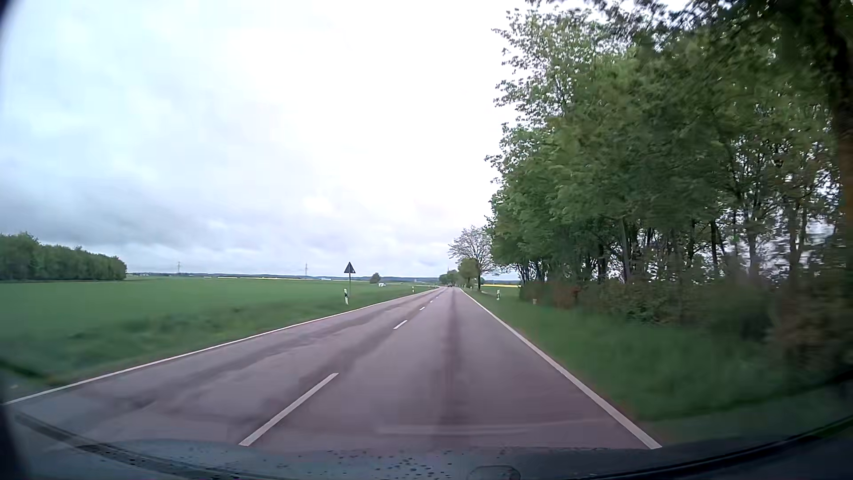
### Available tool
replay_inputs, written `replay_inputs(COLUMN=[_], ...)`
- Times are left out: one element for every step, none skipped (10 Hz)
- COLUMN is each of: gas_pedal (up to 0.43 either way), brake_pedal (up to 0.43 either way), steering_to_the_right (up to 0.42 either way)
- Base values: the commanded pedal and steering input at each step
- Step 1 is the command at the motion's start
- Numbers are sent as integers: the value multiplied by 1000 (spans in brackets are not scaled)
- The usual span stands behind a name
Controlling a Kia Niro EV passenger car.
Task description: Follow the waypoints while adhering to traffic rules and regulations
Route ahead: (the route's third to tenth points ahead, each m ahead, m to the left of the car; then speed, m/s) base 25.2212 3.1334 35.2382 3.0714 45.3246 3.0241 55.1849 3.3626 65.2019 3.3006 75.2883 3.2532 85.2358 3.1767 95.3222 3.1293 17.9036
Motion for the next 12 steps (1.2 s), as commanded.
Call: replay_inputs(gas_pedal=[441, 441, 441, 441, 441, 441, 441, 441, 441, 441, 441, 441], brake_pedal=[0, 0, 0, 0, 0, 0, 0, 0, 0, 0, 0, 0], steering_to_the_right=[-1, 0, 1, 1, 2, 2, 2, 2, 2, 3, 2, 2])
